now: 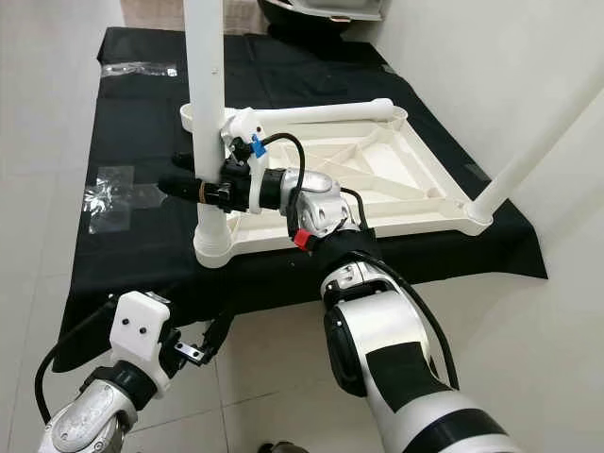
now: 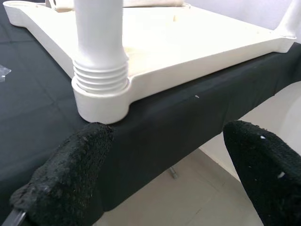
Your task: Building children table
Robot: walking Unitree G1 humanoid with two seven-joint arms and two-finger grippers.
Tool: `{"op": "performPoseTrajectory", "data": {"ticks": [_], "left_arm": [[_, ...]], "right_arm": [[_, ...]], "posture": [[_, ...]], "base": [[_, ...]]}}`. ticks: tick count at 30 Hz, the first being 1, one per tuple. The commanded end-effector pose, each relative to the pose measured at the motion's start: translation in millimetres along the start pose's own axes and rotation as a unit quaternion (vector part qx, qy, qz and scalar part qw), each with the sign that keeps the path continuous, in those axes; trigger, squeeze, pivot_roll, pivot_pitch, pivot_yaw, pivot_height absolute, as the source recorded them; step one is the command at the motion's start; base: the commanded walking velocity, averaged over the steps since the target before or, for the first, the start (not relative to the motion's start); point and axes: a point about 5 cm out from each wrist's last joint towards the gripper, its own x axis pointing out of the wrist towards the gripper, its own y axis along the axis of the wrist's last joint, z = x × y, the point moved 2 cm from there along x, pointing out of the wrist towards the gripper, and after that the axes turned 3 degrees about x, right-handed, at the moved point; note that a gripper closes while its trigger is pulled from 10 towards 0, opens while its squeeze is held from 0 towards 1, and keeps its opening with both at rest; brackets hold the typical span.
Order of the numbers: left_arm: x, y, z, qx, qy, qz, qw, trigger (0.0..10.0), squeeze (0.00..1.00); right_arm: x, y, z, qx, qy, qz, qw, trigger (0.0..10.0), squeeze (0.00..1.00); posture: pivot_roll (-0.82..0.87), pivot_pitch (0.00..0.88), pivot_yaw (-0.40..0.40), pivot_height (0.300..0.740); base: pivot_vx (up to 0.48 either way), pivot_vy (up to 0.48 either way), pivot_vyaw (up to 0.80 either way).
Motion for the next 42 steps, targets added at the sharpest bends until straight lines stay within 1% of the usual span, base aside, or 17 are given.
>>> {"op": "performPoseTrajectory", "data": {"ticks": [1,6,8,10,11,12,14,17,25,26,30,31,33,35,38,41,42], "left_arm": [[-0.7,-2,1.4,-0.001,-0.001,-0.005,1.0,10.0,0.0],[-0.3,-2,1.6,-0.002,-0.002,-0.005,1.0,10.0,0.0],[-0.1,-3,1.3,-0.002,-0.003,-0.006,1.0,10.0,0.0],[0.1,-4,1.0,-0.001,-0.005,-0.006,1.0,10.0,0.0],[0.1,-4,1.0,-0.001,-0.005,-0.006,1.0,10.0,0.0],[0.4,-4,0.9,0.0,-0.005,-0.006,1.0,10.0,0.0],[0.4,-4,0.9,0.0,-0.005,-0.006,1.0,10.0,0.0],[1.4,-4,0.1,0.001,-0.006,-0.007,1.0,10.0,0.0],[0.6,-4,0.3,0.001,-0.006,-0.008,1.0,10.0,0.0],[0.1,-5,0.7,0.001,-0.005,-0.008,1.0,10.0,0.0],[-0.1,-5,1.0,0.0,-0.005,-0.008,1.0,10.0,0.0],[0.6,-5,0.9,0.0,-0.006,-0.007,1.0,10.0,0.0],[1.4,-4,0.7,-0.001,-0.007,-0.006,1.0,10.0,0.0],[1.8,-4,0.7,0.0,-0.008,-0.006,1.0,10.0,0.0],[1.7,-5,0.9,-0.001,-0.008,-0.007,1.0,10.0,0.0],[2.5,-5,1.0,-0.001,-0.009,-0.007,1.0,10.0,0.0],[2.5,-5,1.0,-0.001,-0.009,-0.007,1.0,10.0,0.0]], "right_arm": [[1.3,6,14.7,0.022,-0.105,0.028,0.994,0.0,0.0],[-5.2,3,27.6,0.047,-0.2,0.045,0.978,0.0,0.0],[-11.1,-5,34.0,0.064,-0.281,0.054,0.956,0.0,0.0],[-25.5,-18,40.7,0.074,-0.409,0.059,0.907,0.0,0.0],[-25.5,-18,40.7,0.074,-0.409,0.059,0.907,0.0,0.0],[-34.4,-25,41.3,0.077,-0.479,0.057,0.872,0.0,0.0],[-34.4,-25,41.3,0.077,-0.479,0.057,0.872,0.0,0.0],[-46.0,-35,36.6,0.088,-0.585,0.064,0.804,0.0,0.0],[-33.1,-48,15.5,0.133,-0.65,0.055,0.746,0.0,0.0],[-28.3,-45,12.6,0.135,-0.639,0.069,0.754,10.0,0.0],[-24.1,-39,10.0,0.128,-0.622,0.086,0.768,10.0,0.07],[-20.5,-32,8.1,0.125,-0.602,0.104,0.782,10.0,1.0],[-19.7,-21,7.0,0.108,-0.585,0.125,0.794,10.0,1.0],[-21.1,-7,7.4,0.086,-0.559,0.152,0.811,10.0,0.0],[-23.3,2,10.9,0.078,-0.53,0.168,0.828,10.0,0.0],[-24.8,15,16.8,0.069,-0.407,0.191,0.891,10.0,0.0],[-24.8,15,16.8,0.069,-0.407,0.191,0.891,10.0,0.0]], "posture": [[0.14,0.153,-0.162,0.74],[0.13,0.143,-0.163,0.74],[0.13,0.135,-0.159,0.74],[0.13,0.134,-0.155,0.74],[0.13,0.134,-0.155,0.74],[0.13,0.133,-0.155,0.74],[0.13,0.133,-0.155,0.74],[0.13,0.134,-0.155,0.74],[0.13,0.125,-0.158,0.74],[0.13,0.121,-0.156,0.74],[0.13,0.114,-0.155,0.74],[0.13,0.128,-0.154,0.74],[0.12,0.13,-0.152,0.74],[0.12,0.133,-0.15,0.74],[0.12,0.13,-0.15,0.74],[0.12,0.125,-0.151,0.74],[0.12,0.125,-0.151,0.74]], "base": [[0.0,0.0,0.0],[0.0,0.0,0.0],[0.0,0.0,0.0],[0.0,0.0,0.0],[0.0,0.0,0.0],[0.0,0.0,0.0],[0.0,0.0,0.0],[0.0,0.0,0.0],[0.0,0.0,0.0],[0.0,0.0,0.0],[0.0,0.0,0.0],[0.0,0.0,0.0],[0.0,0.0,0.0],[0.0,0.0,0.0],[0.0,0.0,0.0],[0.0,0.0,0.0],[0.0,0.0,0.0]]}}
